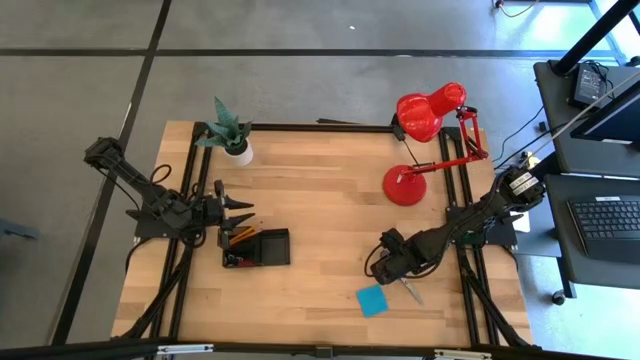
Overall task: Pick and place office supplies into organizer
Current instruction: Put the blue scissors into the back left compartment of the desk organizer
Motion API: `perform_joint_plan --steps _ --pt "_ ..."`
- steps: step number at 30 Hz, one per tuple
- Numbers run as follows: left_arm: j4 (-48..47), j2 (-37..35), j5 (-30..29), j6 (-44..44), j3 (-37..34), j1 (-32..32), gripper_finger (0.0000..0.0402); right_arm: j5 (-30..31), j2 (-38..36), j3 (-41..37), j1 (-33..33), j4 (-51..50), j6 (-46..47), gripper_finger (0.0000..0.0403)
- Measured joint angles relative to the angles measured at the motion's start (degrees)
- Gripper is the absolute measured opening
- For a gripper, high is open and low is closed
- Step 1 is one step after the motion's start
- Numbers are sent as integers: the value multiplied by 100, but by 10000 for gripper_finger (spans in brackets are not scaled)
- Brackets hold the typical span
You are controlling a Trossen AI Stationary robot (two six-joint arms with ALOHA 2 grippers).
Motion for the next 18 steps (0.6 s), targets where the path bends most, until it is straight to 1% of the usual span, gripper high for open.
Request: perform_joint_plan --steps 11,18 --pt "0 -1 0 1 -2 0 102 62 10 -160 0 116 -13 170" --pt "0 1 0 0 -2 1 104 145 534 -92 7 40 -86 164"
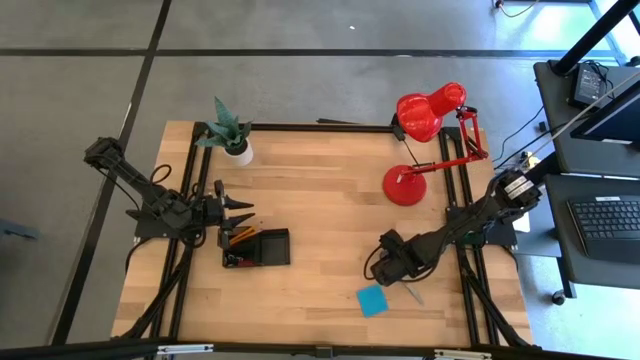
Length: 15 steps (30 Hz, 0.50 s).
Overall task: Pick and place office supplies into organizer
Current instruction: Put the blue scissors into the back left compartment of the desk organizer
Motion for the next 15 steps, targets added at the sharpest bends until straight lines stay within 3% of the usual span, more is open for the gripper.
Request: perform_joint_plan --steps 6,13,15 --pt "0 0 0 2 2 1 100 180 167 186 7 -211 -141 146" --pt "0 0 -2 48 0 1 100 235 189 312 2 -345 -376 83" --pt "0 0 -2 48 2 1 100 234 189 314 0 -347 -382 82"
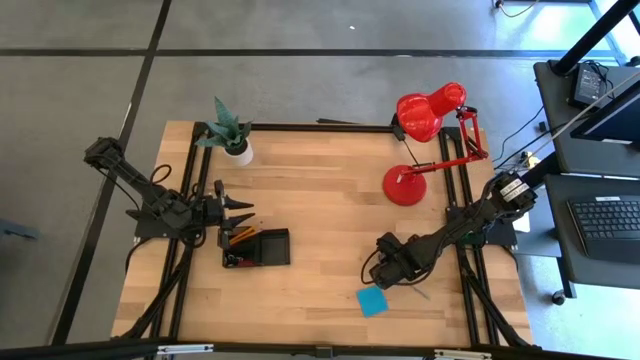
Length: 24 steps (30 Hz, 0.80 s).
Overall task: Pick and place office supplies into organizer
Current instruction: Put the blue scissors into the back left compartment of the desk organizer
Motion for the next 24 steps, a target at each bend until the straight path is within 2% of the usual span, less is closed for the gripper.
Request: perform_joint_plan --steps 12,20,24 --pt "0 0 0 2 -2 -2 99 160 -16 170 4 -51 84 82" --pt "2 0 -2 2 -2 0 98 1383 11 1095 -7 -874 -436 82" --pt "43 2 -1 -136 -2 0 99 2366 0 1702 -20 -1042 -994 82"
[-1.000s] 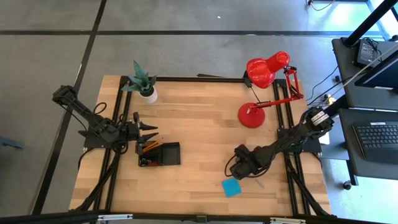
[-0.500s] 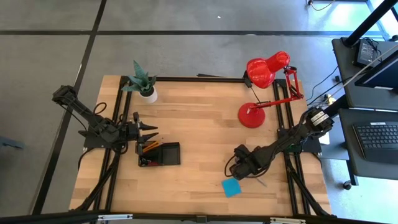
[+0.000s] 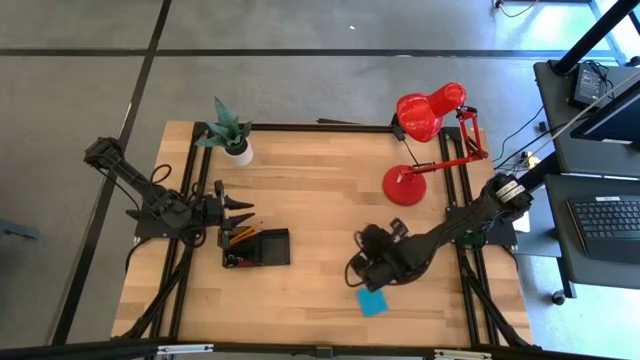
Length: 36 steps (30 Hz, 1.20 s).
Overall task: Pick and place office supplies into organizer
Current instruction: Put the blue scissors into the back left compartment of the desk organizer
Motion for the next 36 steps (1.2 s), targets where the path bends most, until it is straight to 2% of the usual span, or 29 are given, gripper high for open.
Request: perform_joint_plan --steps 5,8,10,12,16,24,28,30,36 --pt "89 0 85 -363 0 1 102 1641 -9 784 0 248 -1225 82" --pt "332 21 391 -338 0 0 110 2779 -11 1053 -33 942 -2286 82" --pt "613 44 494 -133 0 0 116 3250 -17 1129 -101 1578 -3114 82" --pt "917 87 613 196 -2 0 123 3425 -17 1136 -198 2358 -3967 82" --pt "1411 236 865 958 0 0 137 3220 -17 985 -516 4129 -5689 82" --pt "2217 874 737 1915 0 65 168 1582 91 644 -1363 7884 -8284 82" --pt "2716 1409 -18 2010 0 292 174 842 385 635 -1744 9134 -8765 82" --pt "2960 1679 -385 2176 0 429 174 601 586 705 -1876 9423 -8781 82" --pt "3975 2494 -609 2536 2 833 175 518 1349 1037 -2098 10266 -9172 82"
